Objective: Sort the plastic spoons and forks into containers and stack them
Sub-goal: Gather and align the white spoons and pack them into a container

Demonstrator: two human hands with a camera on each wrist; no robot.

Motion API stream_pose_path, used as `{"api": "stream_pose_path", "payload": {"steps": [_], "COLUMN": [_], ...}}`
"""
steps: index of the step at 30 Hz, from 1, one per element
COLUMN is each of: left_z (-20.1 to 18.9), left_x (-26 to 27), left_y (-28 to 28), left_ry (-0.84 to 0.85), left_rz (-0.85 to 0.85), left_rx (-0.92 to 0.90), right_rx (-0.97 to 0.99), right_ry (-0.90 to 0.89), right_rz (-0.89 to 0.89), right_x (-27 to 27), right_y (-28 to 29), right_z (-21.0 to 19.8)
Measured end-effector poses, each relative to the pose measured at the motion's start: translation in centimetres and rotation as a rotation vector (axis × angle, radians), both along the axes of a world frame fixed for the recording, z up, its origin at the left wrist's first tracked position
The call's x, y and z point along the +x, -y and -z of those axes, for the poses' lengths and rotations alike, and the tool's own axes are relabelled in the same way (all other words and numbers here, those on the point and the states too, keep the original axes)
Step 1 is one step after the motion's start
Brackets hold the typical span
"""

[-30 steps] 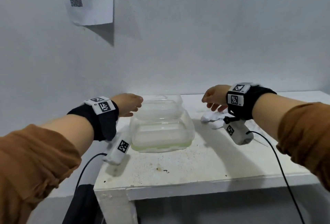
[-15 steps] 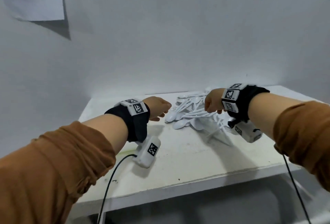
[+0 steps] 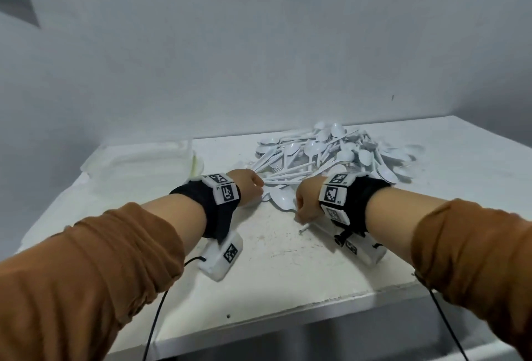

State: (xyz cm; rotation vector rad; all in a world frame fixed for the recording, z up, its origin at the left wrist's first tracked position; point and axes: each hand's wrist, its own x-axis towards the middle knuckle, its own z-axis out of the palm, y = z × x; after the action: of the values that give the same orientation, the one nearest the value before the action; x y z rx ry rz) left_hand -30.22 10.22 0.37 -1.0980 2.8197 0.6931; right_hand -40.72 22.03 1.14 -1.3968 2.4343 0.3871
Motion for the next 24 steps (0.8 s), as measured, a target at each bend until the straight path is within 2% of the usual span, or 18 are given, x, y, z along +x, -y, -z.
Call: {"api": "stream_pose_path", "payload": {"steps": [3,8,13,17,19,20,23,24], "left_z": [-0.1,-1.1,-1.6,-1.4,-1.4,-1.3,-0.8,-0.6], "left_x": [-0.4,-0.4,-0.6,-1.9,-2.7,-3.1,-4.2,-4.4], "left_y": [0.4,1.1,1.1,0.5,0.3,0.2,-0.1,-0.2], "left_ry": [-0.012,-0.033,-0.055,-0.038,-0.003,0.025,0.089,0.094], "left_rz": [0.005,0.010,0.035,0.100,0.148,0.168,0.200,0.195], "left_rx": [-0.005,-0.013,-0.016,-0.061,-0.090,-0.104,-0.137,-0.144], "right_rx": [-0.002,-0.250,-0.460,-0.686,-0.635,-0.564,-0.326,-0.297], "right_ry": [0.009,0.136,0.309,0.536,0.507,0.434,0.127,0.103], "right_rz": [-0.036,-0.005,0.191,0.441,0.512,0.510,0.376,0.346], "right_x": [0.3,-0.4,-2.0,-3.0,-3.3,-3.3,-2.8,-2.8], "right_y": [0.3,-0.4,-2.2,-4.1,-5.4,-6.0,-7.6,-7.8], "right_z": [0.0,-0.9,-4.1,-5.6,-5.3,-5.0,-4.3,-3.9]}}
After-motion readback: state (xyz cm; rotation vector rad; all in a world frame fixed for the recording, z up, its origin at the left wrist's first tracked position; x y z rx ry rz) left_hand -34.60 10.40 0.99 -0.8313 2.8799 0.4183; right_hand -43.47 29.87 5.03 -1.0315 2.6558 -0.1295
